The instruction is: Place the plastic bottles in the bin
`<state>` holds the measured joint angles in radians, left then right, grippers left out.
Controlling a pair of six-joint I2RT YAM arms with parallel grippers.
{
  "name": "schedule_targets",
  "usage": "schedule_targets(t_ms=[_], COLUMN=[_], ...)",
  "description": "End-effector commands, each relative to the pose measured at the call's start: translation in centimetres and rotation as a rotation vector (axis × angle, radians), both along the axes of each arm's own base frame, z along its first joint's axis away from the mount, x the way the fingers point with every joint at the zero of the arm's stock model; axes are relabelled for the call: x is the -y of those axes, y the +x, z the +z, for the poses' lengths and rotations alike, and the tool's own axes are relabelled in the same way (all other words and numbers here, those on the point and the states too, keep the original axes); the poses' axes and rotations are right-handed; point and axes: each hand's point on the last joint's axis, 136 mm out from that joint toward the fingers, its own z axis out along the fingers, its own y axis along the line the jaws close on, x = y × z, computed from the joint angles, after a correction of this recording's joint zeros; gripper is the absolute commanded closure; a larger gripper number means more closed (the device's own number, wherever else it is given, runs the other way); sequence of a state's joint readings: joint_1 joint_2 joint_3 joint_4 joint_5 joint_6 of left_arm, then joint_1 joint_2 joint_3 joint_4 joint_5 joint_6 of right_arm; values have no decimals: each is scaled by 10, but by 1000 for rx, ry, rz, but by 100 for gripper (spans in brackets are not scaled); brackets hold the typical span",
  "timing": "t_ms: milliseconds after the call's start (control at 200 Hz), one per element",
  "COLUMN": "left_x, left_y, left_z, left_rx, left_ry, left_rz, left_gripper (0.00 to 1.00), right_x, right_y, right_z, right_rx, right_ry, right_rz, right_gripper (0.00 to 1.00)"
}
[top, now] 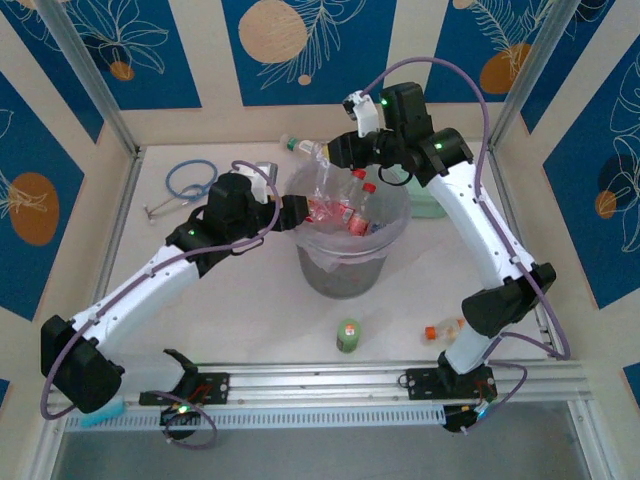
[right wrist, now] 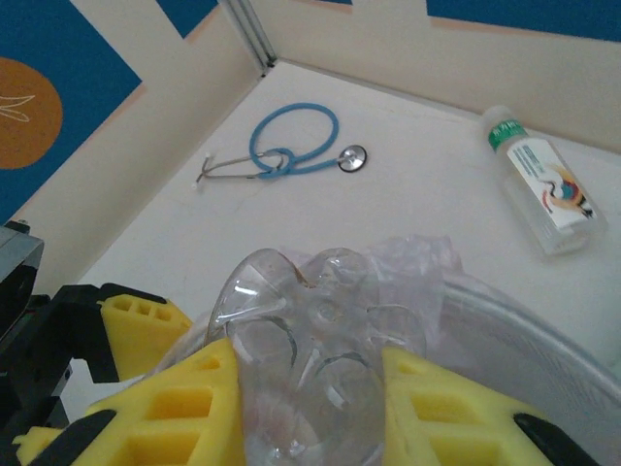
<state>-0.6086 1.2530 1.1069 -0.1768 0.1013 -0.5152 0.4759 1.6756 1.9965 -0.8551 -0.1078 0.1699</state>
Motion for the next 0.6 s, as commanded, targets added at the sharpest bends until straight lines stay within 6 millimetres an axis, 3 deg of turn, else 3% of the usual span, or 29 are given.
schedule_targets(t_ms=[0,105,315,510,590], left_x=[2,3,7,10,10], left_y=[8,11,14,17,17], left_z=[-2,-2,1,-2,4], left_rx=[14,14,10,6,16], left_ry=[-11,-12,-17,-26,-24], left_rz=[3,5,-5,-7,-6], left_gripper=[24,24,25,25,25], right_x=[21,27,47,46,45], right_y=[-43,-36,-14,-11,-13], right_z=[-85,-117,-151,-168,-161], right_rx=[-378,-450,-485,-546,-538], right_ry=[-174,-131,-7,6,18], right_rz=[-48,-117,-242,-237,-229], right_gripper=[100,100,100,91,84])
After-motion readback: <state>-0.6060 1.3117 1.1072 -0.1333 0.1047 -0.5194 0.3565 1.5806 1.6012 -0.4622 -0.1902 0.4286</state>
